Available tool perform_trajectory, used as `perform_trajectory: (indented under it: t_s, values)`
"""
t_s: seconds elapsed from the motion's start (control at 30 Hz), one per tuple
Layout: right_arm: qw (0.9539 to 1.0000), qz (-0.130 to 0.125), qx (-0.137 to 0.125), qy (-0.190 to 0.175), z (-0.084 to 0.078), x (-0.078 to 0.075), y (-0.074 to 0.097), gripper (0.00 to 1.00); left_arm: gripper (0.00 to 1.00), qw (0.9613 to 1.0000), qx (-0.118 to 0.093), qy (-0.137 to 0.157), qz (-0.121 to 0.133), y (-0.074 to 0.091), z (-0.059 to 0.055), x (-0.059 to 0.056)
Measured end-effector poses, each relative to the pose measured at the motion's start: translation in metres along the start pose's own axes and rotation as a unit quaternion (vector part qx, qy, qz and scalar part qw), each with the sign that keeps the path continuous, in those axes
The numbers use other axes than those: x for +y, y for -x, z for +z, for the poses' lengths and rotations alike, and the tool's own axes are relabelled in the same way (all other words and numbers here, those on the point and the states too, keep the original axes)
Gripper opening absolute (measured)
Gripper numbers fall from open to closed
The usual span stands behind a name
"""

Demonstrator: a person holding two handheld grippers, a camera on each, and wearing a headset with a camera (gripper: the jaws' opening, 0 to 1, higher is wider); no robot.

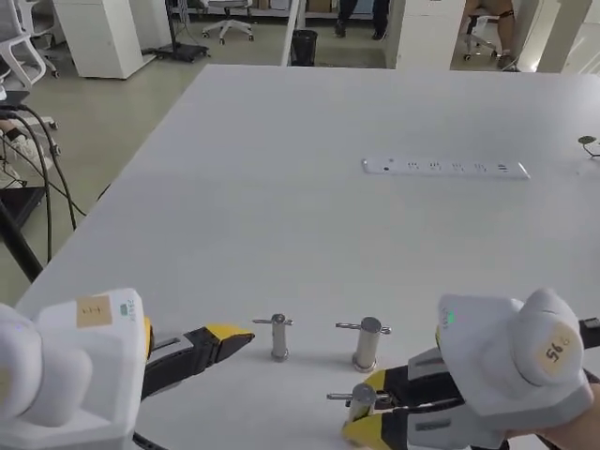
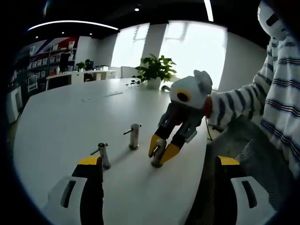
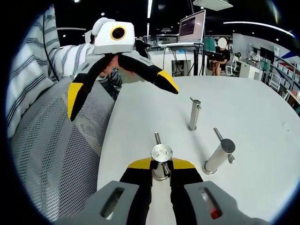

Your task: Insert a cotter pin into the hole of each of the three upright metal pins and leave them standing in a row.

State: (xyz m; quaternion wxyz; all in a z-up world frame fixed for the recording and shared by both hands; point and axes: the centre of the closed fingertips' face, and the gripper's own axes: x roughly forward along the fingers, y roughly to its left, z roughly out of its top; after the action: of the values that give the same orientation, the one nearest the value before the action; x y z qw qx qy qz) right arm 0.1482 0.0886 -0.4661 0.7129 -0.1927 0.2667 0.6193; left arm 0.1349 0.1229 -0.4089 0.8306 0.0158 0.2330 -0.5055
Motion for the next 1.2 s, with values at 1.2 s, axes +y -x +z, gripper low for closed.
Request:
perform_trajectory:
  t_s: [1.2]
  values:
    - [0.9974,-0.072,-0.004,-0.008,-0.026,-0.066,0.075,0.08,0.99,0.9998,0.02,0.005,0.004,0.0,-0.009,0.006]
